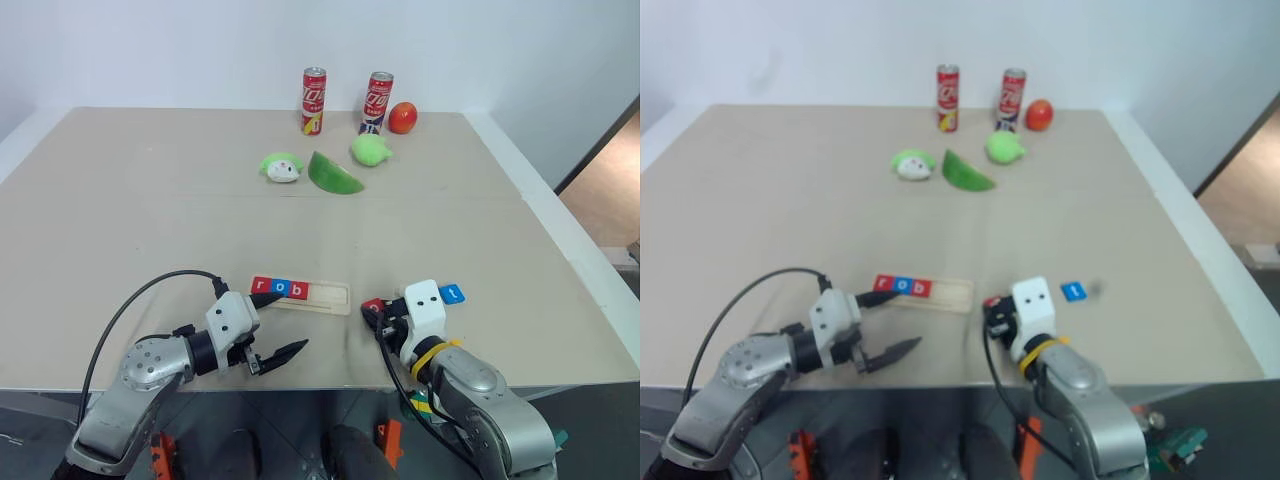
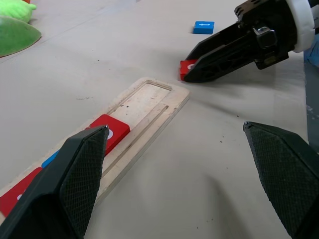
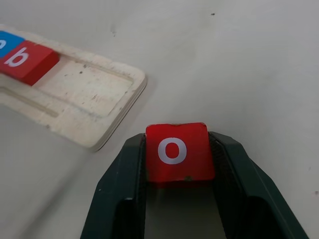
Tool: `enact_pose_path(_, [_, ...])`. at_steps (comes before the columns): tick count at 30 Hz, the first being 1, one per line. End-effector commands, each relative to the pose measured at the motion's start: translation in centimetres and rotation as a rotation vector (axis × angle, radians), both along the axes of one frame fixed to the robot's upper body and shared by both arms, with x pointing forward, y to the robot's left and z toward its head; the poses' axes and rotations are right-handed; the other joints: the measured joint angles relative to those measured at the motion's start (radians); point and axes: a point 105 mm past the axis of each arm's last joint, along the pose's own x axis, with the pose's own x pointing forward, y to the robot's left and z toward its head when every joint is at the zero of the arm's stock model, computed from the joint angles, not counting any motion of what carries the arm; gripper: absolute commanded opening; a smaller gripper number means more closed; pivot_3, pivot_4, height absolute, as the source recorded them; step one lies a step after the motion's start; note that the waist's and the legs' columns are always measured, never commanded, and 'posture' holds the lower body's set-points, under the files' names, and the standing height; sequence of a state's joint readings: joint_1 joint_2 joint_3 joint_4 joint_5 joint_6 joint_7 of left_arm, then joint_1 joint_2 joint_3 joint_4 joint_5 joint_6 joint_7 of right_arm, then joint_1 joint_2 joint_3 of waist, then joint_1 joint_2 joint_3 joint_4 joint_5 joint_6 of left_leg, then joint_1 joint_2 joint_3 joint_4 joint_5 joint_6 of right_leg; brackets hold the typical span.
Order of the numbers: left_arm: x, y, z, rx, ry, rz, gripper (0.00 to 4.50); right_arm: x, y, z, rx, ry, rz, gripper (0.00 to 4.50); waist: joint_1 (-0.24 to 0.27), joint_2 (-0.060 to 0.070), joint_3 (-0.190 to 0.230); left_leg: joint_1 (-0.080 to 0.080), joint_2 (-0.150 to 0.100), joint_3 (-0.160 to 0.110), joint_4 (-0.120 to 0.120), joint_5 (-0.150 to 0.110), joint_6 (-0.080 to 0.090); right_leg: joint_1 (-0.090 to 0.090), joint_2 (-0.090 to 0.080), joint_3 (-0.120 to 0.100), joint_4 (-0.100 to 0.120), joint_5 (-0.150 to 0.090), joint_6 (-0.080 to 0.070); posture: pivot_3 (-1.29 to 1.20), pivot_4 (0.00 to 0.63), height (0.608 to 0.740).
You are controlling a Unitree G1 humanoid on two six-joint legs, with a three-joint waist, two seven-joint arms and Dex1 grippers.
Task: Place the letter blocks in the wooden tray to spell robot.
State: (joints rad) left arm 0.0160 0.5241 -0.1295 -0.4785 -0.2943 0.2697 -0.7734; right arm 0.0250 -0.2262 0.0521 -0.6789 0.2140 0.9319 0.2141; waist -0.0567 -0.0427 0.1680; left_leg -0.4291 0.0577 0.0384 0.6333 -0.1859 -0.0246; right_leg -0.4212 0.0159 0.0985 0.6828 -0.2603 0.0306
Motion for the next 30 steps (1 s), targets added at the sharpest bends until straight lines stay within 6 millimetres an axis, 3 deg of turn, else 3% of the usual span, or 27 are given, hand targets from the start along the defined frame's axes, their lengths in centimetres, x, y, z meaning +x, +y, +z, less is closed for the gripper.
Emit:
enact_pose_path(1, [0.0,0.0,0.5,-0.001,-0.019,-0.013,4.5,0.1,-0.2,0.6,0.016,-0.025,-0.013,1.73,0.0,0.0,0.0,0.0,0.0,0.0,0.0,0.0,0.0,0.0,0.0,0.0,0.0,0.0,0.0,0.0,0.15,0.74])
enact_pose_path(2, [0.0,0.1,0.5,0.001,-0.019,-0.013,4.5,0.2,-0.4,0.9,0.01,-0.038,-0.021,2.26,0.0,0.0,0.0,0.0,0.0,0.0,0.0,0.0,0.0,0.0,0.0,0.0,0.0,0.0,0.0,0.0,0.15,0.74])
enact_pose_path(7, [0.0,0.3,0.6,0.004,-0.024,-0.004,4.5,0.8,-1.6,3.2,-0.015,-0.113,0.018,4.0,0.0,0.0,0.0,-0.001,-0.001,0.001,0.0,0.0,0.0,0.0,-0.001,0.001,0.0,0.0,0.001,0.0,0.15,0.74])
enact_pose_path(9, [0.0,0.2,0.6,0.0,-0.027,-0.002,4.5,1.1,-2.1,4.6,-0.039,-0.145,0.077,4.46,0.0,0.0,0.0,0.0,-0.002,0.001,0.0,0.0,0.0,-0.001,-0.002,0.001,0.0,0.0,0.001,0.0,0.15,0.74])
enact_pose_path(13, [-0.6,-0.3,1.2,-0.043,-0.007,-0.042,4.5,1.8,-1.8,7.5,-0.058,-0.157,0.412,4.46,-0.002,0.0,0.001,0.0,-0.002,0.002,0.001,0.0,0.0,0.001,-0.002,0.002,-0.001,0.001,0.002,0.0,0.15,0.74])
enact_pose_path(15, [-0.8,-0.5,1.3,-0.053,0.005,-0.062,4.5,2.1,-1.7,8.0,-0.079,-0.14,0.569,4.46,-0.001,0.0,0.001,0.002,-0.002,0.002,0.001,0.001,0.001,0.002,-0.002,0.001,-0.001,0.001,0.002,0.0,0.15,0.74])
enact_pose_path(18, [-1.0,-0.5,1.3,-0.041,0.012,-0.09,4.5,2.1,-2.1,6.7,-0.228,-0.098,0.938,4.46,0.0,0.0,0.002,0.003,-0.003,0.001,0.001,0.0,0.001,0.004,-0.001,0.0,-0.001,0.0,0.001,0.0,0.15,0.74])
enact_pose_path(20, [-0.9,-0.5,1.4,-0.037,0.008,-0.09,4.5,2.8,-2.9,5.3,-0.347,-0.088,1.079,4.46,0.0,-0.001,0.002,0.004,-0.003,0.001,0.0,0.0,0.002,0.005,-0.001,0.0,-0.002,0.0,0.001,0.0,0.15,0.74])
enact_pose_path(23, [-0.9,-0.3,1.5,-0.032,0.002,-0.076,4.5,4.1,-3.5,3.9,-0.436,-0.084,1.2,4.46,-0.003,0.0,0.003,0.006,-0.002,0.002,0.0,0.0,0.002,0.006,-0.001,0.0,-0.002,-0.001,0.001,0.0,0.15,0.74])
enact_pose_path(30, [-1.0,0.2,1.1,-0.024,0.007,-0.039,4.5,6.4,-3.4,2.5,-0.495,-0.124,1.278,4.46,-0.004,0.002,0.004,0.005,-0.003,0.001,-0.001,0.0,0.002,0.006,-0.002,0.001,-0.002,0.002,0.005,0.0,0.15,0.74])
